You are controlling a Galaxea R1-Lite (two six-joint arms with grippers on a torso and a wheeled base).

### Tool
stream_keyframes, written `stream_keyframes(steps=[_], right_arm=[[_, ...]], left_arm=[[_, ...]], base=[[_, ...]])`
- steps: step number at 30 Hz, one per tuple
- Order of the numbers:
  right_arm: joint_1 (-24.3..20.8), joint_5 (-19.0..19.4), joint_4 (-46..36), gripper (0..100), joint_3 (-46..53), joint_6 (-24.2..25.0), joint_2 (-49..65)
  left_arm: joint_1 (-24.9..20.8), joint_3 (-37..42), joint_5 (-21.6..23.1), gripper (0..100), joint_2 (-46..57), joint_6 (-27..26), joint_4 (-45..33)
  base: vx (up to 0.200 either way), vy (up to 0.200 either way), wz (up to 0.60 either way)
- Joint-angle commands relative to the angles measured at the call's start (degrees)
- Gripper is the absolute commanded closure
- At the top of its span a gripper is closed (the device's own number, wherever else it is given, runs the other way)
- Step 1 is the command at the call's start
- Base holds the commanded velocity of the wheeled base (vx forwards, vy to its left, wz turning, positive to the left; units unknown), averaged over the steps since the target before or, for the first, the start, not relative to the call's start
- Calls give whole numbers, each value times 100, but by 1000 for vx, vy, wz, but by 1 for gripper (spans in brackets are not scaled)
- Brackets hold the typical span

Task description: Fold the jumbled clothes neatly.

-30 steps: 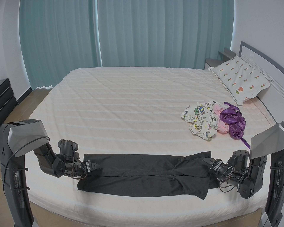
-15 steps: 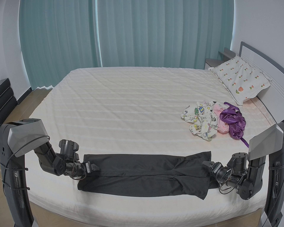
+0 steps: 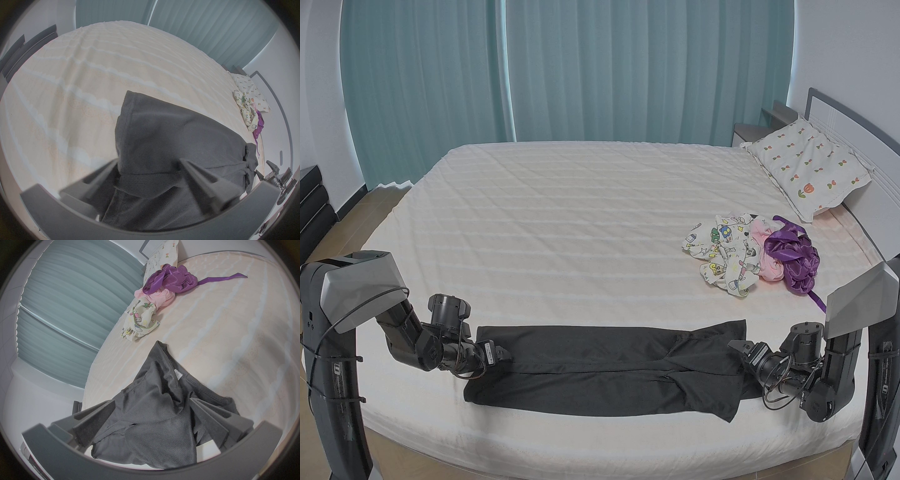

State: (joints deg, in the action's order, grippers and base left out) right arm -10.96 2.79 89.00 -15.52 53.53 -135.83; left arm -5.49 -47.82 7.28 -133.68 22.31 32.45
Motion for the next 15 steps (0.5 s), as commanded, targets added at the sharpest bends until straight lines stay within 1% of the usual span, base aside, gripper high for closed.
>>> stream_keyframes(steps=[1, 6, 10, 15], right_arm=[[15, 2, 64, 0, -4, 0, 4], [24, 2, 64, 0, 14, 8, -5], [15, 2, 64, 0, 14, 17, -14], [15, 2, 64, 0, 40, 35, -14]], left_arm=[[-14, 10, 2, 100, -18, -7, 7], [-14, 19, 2, 100, 9, -7, 7], [48, 63, -7, 100, 220, -7, -37], [241, 133, 2, 100, 475, -16, -37]], base=[[0, 0, 0], [0, 0, 0], [0, 0, 0], [0, 0, 0]])
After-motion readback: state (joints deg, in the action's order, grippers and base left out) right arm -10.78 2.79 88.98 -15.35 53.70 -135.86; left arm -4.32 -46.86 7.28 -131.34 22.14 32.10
